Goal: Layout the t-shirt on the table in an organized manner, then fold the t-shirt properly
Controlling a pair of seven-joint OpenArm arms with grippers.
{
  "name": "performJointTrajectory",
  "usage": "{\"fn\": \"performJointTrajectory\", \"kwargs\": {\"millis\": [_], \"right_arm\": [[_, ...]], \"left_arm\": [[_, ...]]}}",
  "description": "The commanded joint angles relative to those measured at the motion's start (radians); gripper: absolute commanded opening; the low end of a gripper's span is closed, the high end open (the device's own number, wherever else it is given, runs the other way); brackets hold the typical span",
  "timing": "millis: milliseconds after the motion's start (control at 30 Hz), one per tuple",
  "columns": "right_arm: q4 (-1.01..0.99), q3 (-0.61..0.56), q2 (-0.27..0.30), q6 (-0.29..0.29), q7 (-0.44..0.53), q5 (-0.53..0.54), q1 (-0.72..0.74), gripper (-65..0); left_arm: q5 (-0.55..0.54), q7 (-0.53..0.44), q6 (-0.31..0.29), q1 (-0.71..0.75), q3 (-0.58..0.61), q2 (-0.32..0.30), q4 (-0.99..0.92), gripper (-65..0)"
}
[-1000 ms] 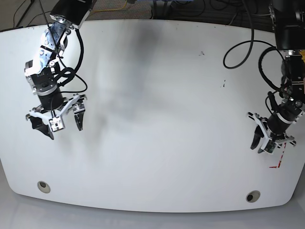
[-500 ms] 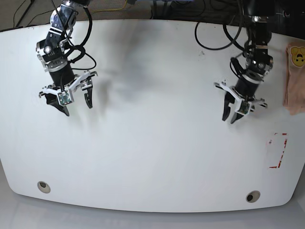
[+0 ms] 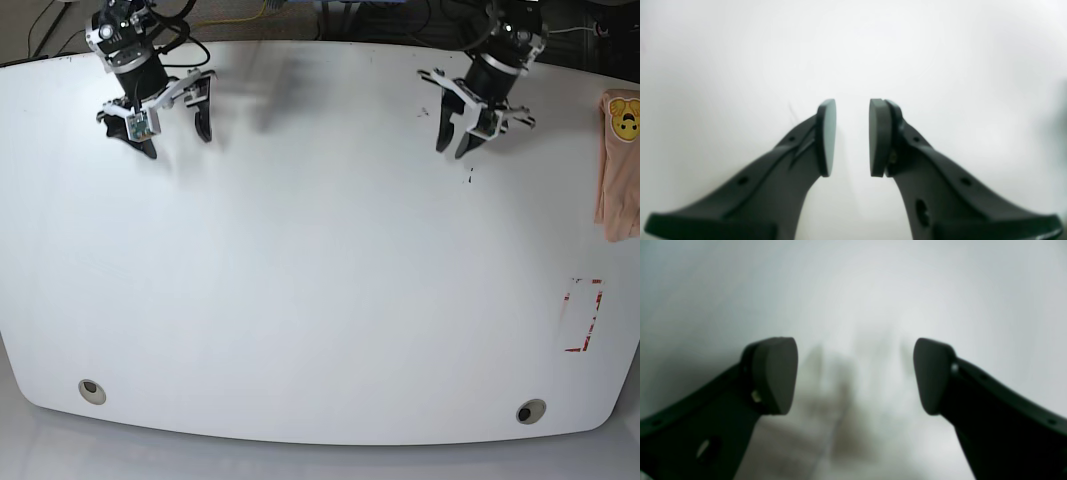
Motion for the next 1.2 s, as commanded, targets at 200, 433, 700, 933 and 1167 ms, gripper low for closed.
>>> {"fn": "performJointTrajectory", "kwargs": {"millis": [200,433,700,933,1167], "right_arm": [[0.041,0.002,-0.008,0.010,0.031,0.129,-0.227,-13.2],[0.044,0.002,-0.005,0.013,0.031,0.177,-0.345,-13.2],[0.041,0.002,-0.003,0.015,0.029,0.173,-0.455,-13.2],[-0.015,-0.010,-0.008,0.015,0.029,0.173,-0.527,-13.2],[-0.169,-0.076,0.008,0.010,0.029,0.158,-0.501,-13.2]], "left_arm": [[-0.017,-0.037,0.002,0.270,0.000,0.035,0.073,-49.2],[-0.017,-0.037,0.002,0.421,0.000,0.058,0.071,-49.7],[-0.017,-0.037,0.001,0.544,0.001,0.060,0.036,-49.9],[-0.015,-0.037,0.001,0.552,-0.003,0.032,-0.104,-49.9],[-0.015,-0.037,0.001,0.435,-0.002,-0.006,-0.319,-49.9]]}}
